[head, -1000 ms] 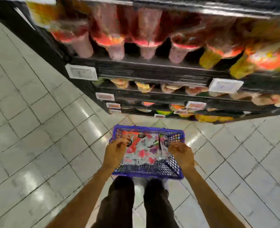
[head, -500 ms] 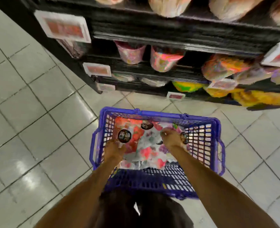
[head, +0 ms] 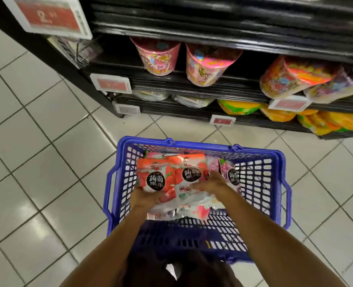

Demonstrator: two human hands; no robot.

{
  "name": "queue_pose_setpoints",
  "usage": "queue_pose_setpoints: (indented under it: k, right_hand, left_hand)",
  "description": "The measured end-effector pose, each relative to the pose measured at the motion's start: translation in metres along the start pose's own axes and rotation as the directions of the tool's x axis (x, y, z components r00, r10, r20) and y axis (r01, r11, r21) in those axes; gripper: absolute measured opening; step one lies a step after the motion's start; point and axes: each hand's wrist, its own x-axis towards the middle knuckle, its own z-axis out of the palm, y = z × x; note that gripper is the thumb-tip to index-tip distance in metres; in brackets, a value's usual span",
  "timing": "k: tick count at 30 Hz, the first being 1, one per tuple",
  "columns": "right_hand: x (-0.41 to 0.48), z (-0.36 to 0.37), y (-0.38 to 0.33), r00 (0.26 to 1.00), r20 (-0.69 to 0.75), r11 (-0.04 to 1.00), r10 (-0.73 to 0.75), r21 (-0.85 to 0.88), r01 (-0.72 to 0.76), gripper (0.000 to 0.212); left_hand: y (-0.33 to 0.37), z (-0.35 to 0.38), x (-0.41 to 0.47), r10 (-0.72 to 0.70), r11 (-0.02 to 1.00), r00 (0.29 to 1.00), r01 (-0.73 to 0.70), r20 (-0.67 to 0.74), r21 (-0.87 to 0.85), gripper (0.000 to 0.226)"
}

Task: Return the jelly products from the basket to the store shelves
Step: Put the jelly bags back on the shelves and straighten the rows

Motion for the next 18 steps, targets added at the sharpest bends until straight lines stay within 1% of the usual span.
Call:
queue_pose_setpoints:
  k: [1,3,4,5,6,7,9,11,13,15,17,18]
  right_hand:
    - [-0.01,-0.004,0.007,1.0,0.025,0.995,0.01,0.098,-0.013,0.054]
    - [-0.034,-0.014,0.022,0.998,0.05,0.962,-0.03,0.274,0.015,0.052]
    - [-0.052,-0.019,0.028,0.997,0.055,0.942,-0.053,0.334,0.032,0.055]
    - [-0.073,-0.024,0.032,0.995,0.066,0.917,-0.081,0.396,0.048,0.061]
    - [-0.097,-0.029,0.035,0.991,0.07,0.881,-0.116,0.468,0.07,0.067]
    - [-0.123,-0.035,0.034,0.987,0.059,0.836,-0.15,0.54,0.094,0.071]
    - [-0.177,-0.049,0.032,0.98,-0.013,0.751,-0.198,0.64,0.16,0.066]
    - [-0.238,-0.067,0.023,0.968,-0.068,0.663,-0.242,0.717,0.216,0.058]
    - [-0.3,-0.088,0.011,0.953,-0.107,0.591,-0.283,0.763,0.261,0.064]
    - [-0.356,-0.112,-0.002,0.928,-0.145,0.523,-0.343,0.791,0.317,0.06]
    - [-0.408,-0.134,-0.016,0.915,-0.181,0.469,-0.362,0.813,0.346,0.061]
    - [-0.431,-0.145,-0.022,0.911,-0.217,0.43,-0.352,0.826,0.363,0.063]
  left_hand:
    - [0.0,-0.006,-0.008,-0.017,0.997,0.996,0.023,0.083,-0.076,0.061]
    - [0.001,-0.023,-0.032,0.029,0.998,0.984,-0.017,0.176,-0.065,0.046]
    - [0.003,-0.033,-0.048,0.034,0.996,0.983,-0.018,0.178,-0.092,0.046]
    - [0.006,-0.042,-0.065,0.057,0.993,0.986,-0.04,0.156,-0.113,0.052]
    - [0.012,-0.052,-0.083,0.093,0.988,0.98,-0.07,0.176,-0.135,0.054]
    - [0.019,-0.063,-0.104,0.14,0.975,0.967,-0.096,0.214,-0.201,0.055]
    - [0.041,-0.083,-0.149,0.217,0.938,0.953,-0.145,0.209,-0.316,0.051]
    - [0.071,-0.106,-0.198,0.311,0.896,0.933,-0.225,0.18,-0.382,0.052]
    - [0.1,-0.13,-0.25,0.408,0.863,0.898,-0.318,0.168,-0.393,0.056]
    - [0.131,-0.154,-0.301,0.483,0.823,0.862,-0.388,0.152,-0.414,0.062]
    - [0.161,-0.179,-0.352,0.569,0.773,0.813,-0.477,0.125,-0.418,0.066]
    - [0.176,-0.191,-0.376,0.622,0.731,0.775,-0.526,0.11,-0.434,0.064]
